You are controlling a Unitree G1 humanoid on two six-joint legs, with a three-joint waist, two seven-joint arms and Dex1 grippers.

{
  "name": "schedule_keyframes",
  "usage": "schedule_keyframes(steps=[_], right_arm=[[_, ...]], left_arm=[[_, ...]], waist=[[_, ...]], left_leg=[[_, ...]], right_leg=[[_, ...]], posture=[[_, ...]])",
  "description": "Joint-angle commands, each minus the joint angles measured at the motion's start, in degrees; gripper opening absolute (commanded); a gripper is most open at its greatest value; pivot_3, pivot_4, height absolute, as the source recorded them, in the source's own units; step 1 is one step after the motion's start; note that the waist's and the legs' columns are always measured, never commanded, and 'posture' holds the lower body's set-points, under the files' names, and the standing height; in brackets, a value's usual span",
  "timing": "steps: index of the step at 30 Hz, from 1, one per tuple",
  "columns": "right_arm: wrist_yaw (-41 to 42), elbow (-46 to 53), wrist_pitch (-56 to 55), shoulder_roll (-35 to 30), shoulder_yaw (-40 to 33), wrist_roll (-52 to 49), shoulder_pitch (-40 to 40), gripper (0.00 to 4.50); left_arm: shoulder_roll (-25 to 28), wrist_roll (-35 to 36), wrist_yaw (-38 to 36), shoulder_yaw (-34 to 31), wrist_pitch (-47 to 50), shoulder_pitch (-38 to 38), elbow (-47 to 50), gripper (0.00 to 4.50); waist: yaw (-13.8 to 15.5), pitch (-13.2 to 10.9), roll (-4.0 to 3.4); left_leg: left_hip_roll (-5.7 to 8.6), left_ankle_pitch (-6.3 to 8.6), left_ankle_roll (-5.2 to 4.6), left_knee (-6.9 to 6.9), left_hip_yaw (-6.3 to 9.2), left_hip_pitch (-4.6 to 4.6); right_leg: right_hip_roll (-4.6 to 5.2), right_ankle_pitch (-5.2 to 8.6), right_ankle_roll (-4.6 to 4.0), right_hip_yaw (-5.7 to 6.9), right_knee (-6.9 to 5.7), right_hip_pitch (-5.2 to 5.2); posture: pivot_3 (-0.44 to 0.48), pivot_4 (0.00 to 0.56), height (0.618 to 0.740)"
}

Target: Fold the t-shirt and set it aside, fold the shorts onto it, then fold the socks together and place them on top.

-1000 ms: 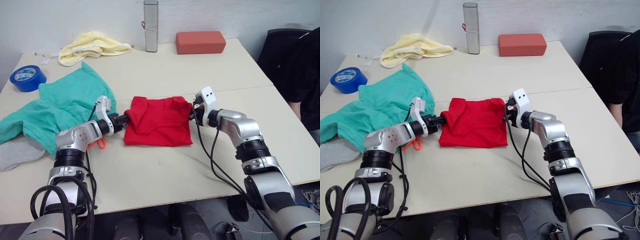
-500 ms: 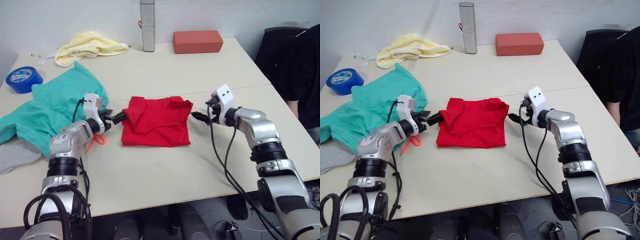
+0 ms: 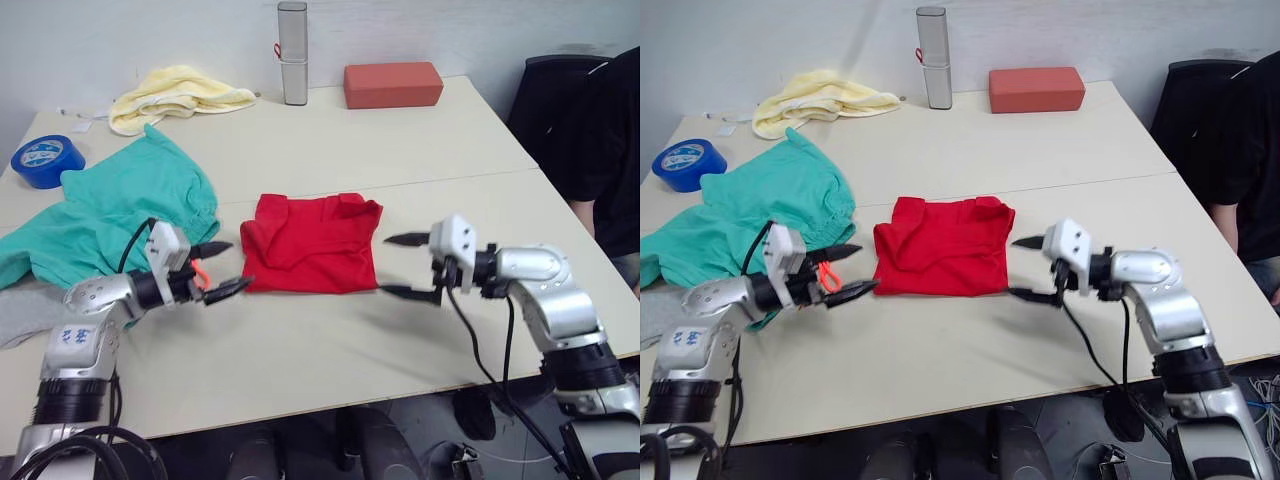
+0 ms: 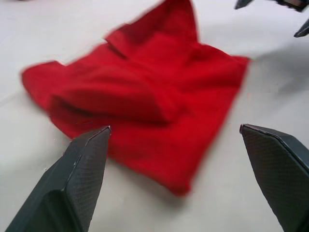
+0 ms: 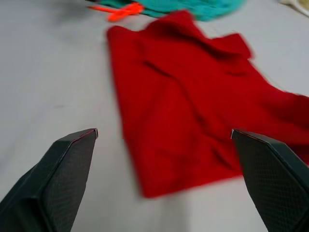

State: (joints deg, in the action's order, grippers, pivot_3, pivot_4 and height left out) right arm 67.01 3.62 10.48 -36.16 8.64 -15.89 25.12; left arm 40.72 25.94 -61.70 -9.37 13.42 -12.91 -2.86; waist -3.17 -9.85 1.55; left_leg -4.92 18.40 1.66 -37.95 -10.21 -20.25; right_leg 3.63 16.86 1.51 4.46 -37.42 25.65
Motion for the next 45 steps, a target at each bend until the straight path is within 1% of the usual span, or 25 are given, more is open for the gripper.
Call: schedule_keyframes(steps=[1,3,6,8,12,15,21,26,27,30,33,35,38,41,45], right_arm=[[-2.4,4.2,-2.4,2.1,3.7,3.4,-1.1,4.50],[-5.7,3.2,-3.5,4.4,6.3,7.5,-0.3,4.50],[-10.8,-0.6,-6.0,7.9,10.7,14.9,2.9,4.50],[-14.3,-2.7,-4.3,10.0,12.0,18.2,5.0,4.50],[-17.3,-6.3,-0.7,12.3,13.8,22.3,7.9,4.50],[-17.5,-7.3,-0.3,12.3,15.3,24.7,8.8,3.92],[-18.4,-8.7,-6.0,11.1,17.9,29.2,8.9,1.86],[-18.5,-10.9,-6.0,11.4,17.6,29.5,8.2,0.12],[-18.4,-11.2,-5.9,11.4,17.5,29.5,8.2,0.02],[-17.6,-10.3,-3.8,11.7,16.6,27.7,7.8,0.02],[-15.3,-7.2,-0.8,12.0,15.2,23.6,6.5,0.02],[-10.2,-1.4,2.0,10.2,14.0,18.0,3.8,0.02],[-4.2,7.0,4.9,5.6,12.9,12.8,-0.6,0.02],[-2.6,12.6,6.5,1.5,13.0,11.6,-5.1,0.02],[-2.9,18.6,9.0,-0.6,13.4,10.3,-9.7,0.02]], left_arm=[[1.2,0.8,-3.2,-2.1,-3.9,1.2,1.1,4.49],[1.5,1.4,-5.9,-1.9,-5.4,2.4,2.0,4.49],[1.1,1.7,-7.7,-1.5,-7.1,3.5,3.1,4.49],[0.9,2.1,-8.6,-1.2,-7.5,3.9,3.7,4.49],[0.7,2.1,-9.0,-1.1,-7.3,4.7,4.5,4.49],[0.3,2.0,-8.6,-1.2,-7.3,4.9,4.9,4.50],[-0.2,2.0,-7.1,-2.0,-7.4,4.1,4.5,4.50],[0.0,2.3,-6.9,-2.0,-7.1,3.9,4.8,4.50],[0.1,2.3,-7.0,-2.0,-7.0,3.9,4.8,4.50],[0.4,2.4,-7.4,-1.9,-7.0,3.8,4.7,4.50],[0.9,2.3,-8.2,-1.9,-7.3,3.9,4.7,4.50],[1.3,2.2,-9.4,-1.7,-8.0,4.4,5.3,4.50],[1.9,2.7,-11.0,-1.9,-8.6,6.4,7.1,4.50],[2.1,3.0,-11.6,-2.3,-8.4,9.2,9.2,4.50],[2.4,3.5,-11.2,-3.1,-7.8,12.6,11.5,4.50]], waist=[[0.1,0.0,0.00],[0.1,0.0,0.00],[0.1,0.0,0.01],[-0.1,0.0,0.01],[-0.1,0.0,0.01],[-0.1,0.0,0.01],[-0.1,0.0,0.03],[-0.1,0.0,0.04],[-0.1,0.0,0.04],[-0.1,0.0,0.05],[0.0,0.0,0.05],[0.1,0.0,0.05],[0.3,0.0,0.05],[0.1,0.0,0.05],[0.0,0.0,0.06]], left_leg=[[0.01,0.03,-0.04,0.00,0.01,-0.01],[0.05,0.06,-0.10,0.00,0.02,-0.02],[0.12,0.07,-0.16,-0.02,0.01,-0.05],[0.13,0.07,-0.18,-0.02,0.01,-0.05],[0.11,0.07,-0.16,0.00,0.05,-0.07],[0.10,0.09,-0.19,0.00,0.06,-0.11],[0.11,0.09,-0.24,-0.03,0.06,-0.09],[0.11,0.05,-0.24,-0.03,0.07,-0.06],[0.11,0.05,-0.24,-0.03,0.08,-0.06],[0.11,0.05,-0.24,-0.03,0.09,-0.05],[0.11,0.05,-0.24,-0.03,0.11,-0.05],[0.11,0.06,-0.24,-0.02,0.12,-0.07],[0.09,0.15,-0.28,0.00,0.22,-0.14],[0.10,0.27,-0.42,0.01,0.18,-0.20],[0.07,0.37,-0.38,0.01,0.18,-0.19]], right_leg=[[0.04,0.00,0.00,0.00,0.00,0.00],[0.12,-0.02,-0.01,0.01,0.00,0.00],[0.23,-0.04,0.00,0.04,0.00,0.00],[0.25,-0.05,0.00,0.04,0.00,0.01],[0.23,-0.03,-0.04,0.10,-0.01,0.04],[0.24,-0.03,-0.04,0.13,0.03,0.04],[0.25,-0.03,-0.03,0.14,0.01,0.02],[0.25,-0.05,-0.04,0.13,-0.02,-0.01],[0.25,-0.05,-0.04,0.13,-0.02,-0.01],[0.26,-0.05,-0.04,0.14,-0.02,-0.02],[0.27,-0.05,-0.04,0.14,-0.02,-0.03],[0.27,-0.05,-0.04,0.16,-0.01,-0.03],[0.26,-0.03,-0.01,0.25,0.10,-0.03],[0.35,0.00,0.04,0.35,0.28,-0.03],[0.31,0.00,0.05,0.42,0.38,-0.05]], posture=[[0.000,0.150,0.740],[0.000,0.150,0.740],[0.000,0.150,0.740],[0.000,0.150,0.740],[0.000,0.150,0.740],[0.000,0.150,0.740],[0.000,0.150,0.740],[0.000,0.150,0.740],[0.000,0.150,0.740],[0.000,0.150,0.740],[0.000,0.150,0.740],[0.000,0.150,0.740],[0.000,0.150,0.740],[0.000,0.150,0.740],[0.000,0.150,0.740]])
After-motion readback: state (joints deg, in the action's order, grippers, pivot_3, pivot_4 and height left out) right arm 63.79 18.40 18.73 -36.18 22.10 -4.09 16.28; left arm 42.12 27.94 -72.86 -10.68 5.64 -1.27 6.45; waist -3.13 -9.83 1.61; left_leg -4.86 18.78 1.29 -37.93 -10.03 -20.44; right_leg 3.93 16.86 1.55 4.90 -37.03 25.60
